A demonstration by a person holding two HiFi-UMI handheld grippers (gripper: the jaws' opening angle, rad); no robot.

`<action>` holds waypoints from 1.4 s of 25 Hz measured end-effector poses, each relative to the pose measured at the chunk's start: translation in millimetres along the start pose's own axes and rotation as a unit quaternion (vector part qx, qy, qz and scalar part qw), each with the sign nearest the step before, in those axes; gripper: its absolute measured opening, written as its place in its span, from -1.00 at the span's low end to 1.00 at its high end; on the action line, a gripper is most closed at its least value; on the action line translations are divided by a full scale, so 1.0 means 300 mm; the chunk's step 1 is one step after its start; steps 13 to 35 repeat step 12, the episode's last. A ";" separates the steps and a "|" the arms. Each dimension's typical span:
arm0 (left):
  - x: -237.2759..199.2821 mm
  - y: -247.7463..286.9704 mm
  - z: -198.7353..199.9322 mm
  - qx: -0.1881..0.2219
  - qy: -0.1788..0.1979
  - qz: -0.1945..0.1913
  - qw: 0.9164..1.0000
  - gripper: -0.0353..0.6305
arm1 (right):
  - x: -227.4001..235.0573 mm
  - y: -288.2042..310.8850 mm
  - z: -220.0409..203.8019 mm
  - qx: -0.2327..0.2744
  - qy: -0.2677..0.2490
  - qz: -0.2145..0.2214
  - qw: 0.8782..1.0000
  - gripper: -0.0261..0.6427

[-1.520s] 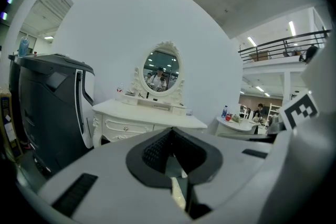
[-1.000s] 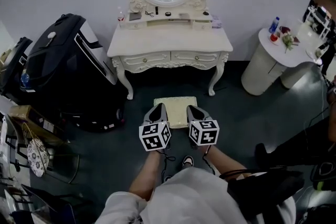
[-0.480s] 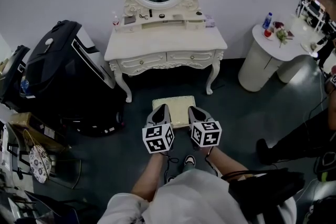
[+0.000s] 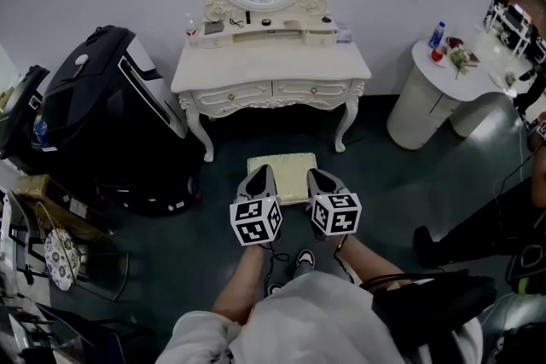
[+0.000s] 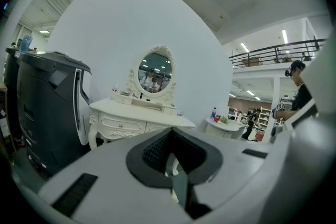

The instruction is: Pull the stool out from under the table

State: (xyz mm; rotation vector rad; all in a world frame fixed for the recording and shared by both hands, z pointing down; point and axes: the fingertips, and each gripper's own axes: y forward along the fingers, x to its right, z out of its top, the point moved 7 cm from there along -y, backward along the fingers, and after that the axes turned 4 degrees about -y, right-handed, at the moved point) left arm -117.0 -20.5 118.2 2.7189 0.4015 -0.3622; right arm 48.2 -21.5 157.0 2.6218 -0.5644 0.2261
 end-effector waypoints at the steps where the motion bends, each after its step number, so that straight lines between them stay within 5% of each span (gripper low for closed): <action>1: -0.003 0.001 0.002 0.001 -0.001 0.001 1.000 -0.87 | 0.001 0.001 0.003 -0.001 -0.001 0.000 1.000 -0.92; 35: -0.026 0.019 0.021 0.006 -0.005 0.004 1.000 -0.87 | -0.017 0.027 0.036 0.004 -0.010 0.002 1.000 -0.92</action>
